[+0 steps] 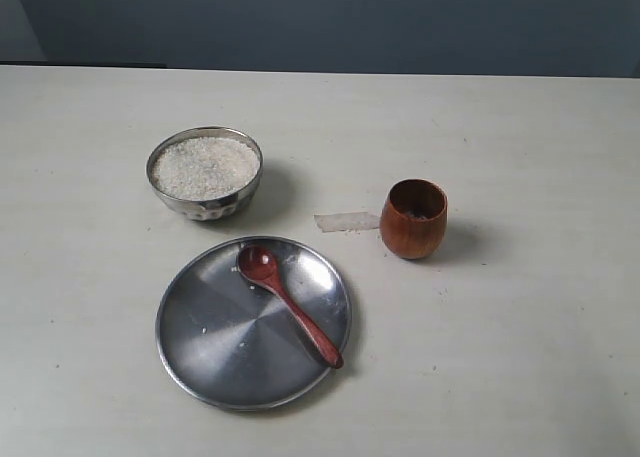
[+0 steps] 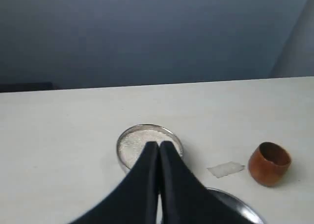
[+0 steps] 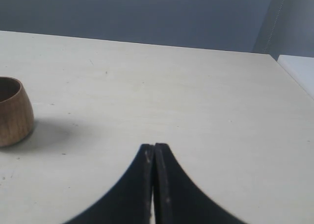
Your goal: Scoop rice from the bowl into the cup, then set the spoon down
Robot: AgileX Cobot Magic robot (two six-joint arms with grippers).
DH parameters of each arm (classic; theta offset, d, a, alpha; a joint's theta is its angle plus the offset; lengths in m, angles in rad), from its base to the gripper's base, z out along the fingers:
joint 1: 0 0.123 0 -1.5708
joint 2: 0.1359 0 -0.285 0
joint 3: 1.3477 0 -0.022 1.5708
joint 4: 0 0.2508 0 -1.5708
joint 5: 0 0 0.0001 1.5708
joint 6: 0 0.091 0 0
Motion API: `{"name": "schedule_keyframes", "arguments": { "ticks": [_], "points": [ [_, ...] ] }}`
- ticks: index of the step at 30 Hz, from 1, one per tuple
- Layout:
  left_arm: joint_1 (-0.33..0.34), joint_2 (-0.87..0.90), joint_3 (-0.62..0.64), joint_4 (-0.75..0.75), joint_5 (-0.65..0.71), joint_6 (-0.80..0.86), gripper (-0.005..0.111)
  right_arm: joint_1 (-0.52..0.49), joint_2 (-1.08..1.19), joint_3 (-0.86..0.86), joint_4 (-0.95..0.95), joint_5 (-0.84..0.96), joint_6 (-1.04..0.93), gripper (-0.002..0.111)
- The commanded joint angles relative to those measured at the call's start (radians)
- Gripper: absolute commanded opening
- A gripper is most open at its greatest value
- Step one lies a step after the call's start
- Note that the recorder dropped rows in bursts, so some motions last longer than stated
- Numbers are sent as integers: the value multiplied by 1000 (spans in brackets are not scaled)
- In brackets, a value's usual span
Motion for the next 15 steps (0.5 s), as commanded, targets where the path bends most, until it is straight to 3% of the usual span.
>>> {"name": "schedule_keyframes", "arguments": {
  "ticks": [1,4,15],
  "points": [
    [-3,-65,45,153,-35,9,0,-6,-5,7,-4,-10,-7,0],
    [-3,-98,150,225,-205,9,0,-6,-5,7,-4,-10,-7,0],
    [-3,-190,456,269,-413,9,0,-6,-5,7,-4,-8,-7,0]
  ]
}}
